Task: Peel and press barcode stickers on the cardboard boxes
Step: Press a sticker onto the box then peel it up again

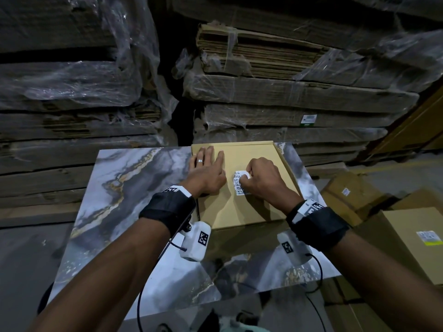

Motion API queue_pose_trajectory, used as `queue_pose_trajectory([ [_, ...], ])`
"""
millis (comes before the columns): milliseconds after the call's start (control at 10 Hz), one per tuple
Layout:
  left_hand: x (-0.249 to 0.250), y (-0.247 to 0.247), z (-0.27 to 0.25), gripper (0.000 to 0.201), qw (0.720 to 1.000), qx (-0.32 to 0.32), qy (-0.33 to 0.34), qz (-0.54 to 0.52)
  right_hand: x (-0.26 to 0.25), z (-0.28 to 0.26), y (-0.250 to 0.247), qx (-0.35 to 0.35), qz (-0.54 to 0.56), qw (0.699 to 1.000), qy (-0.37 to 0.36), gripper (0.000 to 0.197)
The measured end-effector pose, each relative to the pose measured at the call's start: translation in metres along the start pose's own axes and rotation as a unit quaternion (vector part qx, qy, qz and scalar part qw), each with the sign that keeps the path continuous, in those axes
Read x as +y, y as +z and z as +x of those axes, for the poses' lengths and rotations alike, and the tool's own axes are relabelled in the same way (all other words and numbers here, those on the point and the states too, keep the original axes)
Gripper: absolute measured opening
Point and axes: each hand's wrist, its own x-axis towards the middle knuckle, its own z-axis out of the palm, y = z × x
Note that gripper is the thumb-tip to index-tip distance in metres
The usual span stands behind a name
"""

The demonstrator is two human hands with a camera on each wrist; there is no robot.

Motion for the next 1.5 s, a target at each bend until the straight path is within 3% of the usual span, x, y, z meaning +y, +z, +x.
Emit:
queue_pose_trajectory([
  [200,0.000,0.000,0.001,0.065,1.000,0.000,0.002,0.002,-0.002,0.001,0.002,-0.006,0.014,1.000,0.020,0.025],
  [300,-0.001,0.000,0.000,0.065,1.000,0.001,0.003,0.002,0.003,0.000,0.001,-0.006,0.052,0.999,0.004,0.021],
  [400,0.000,0.000,-0.001,0.064,1.000,0.004,0.001,-0.002,0.012,-0.004,-0.001,0.029,0.079,0.996,-0.008,0.036],
  [600,0.000,0.000,-0.001,0.064,1.000,0.001,0.003,-0.009,0.013,-0.009,0.004,0.048,0.069,0.995,-0.043,0.028],
  [900,-0.001,0.000,-0.001,0.064,1.000,0.001,0.003,-0.004,0.004,0.000,0.000,0.003,0.082,0.997,0.014,0.022],
  [1000,-0.001,0.001,0.001,0.064,1.000,0.004,0.004,-0.005,0.015,-0.001,-0.002,0.039,0.139,0.989,0.019,0.034],
  [1100,-0.001,0.000,0.001,0.064,1.000,0.004,0.002,-0.003,0.019,-0.006,0.004,0.064,0.082,0.994,-0.026,0.039],
  [1300,0.000,0.000,0.000,0.064,1.000,0.004,0.004,0.001,0.014,-0.013,0.006,0.088,0.097,0.990,-0.042,0.022],
  [1500,0.000,0.000,0.000,0.064,1.000,0.001,0.001,0.001,0.011,-0.010,0.003,0.087,0.117,0.989,-0.029,0.018],
])
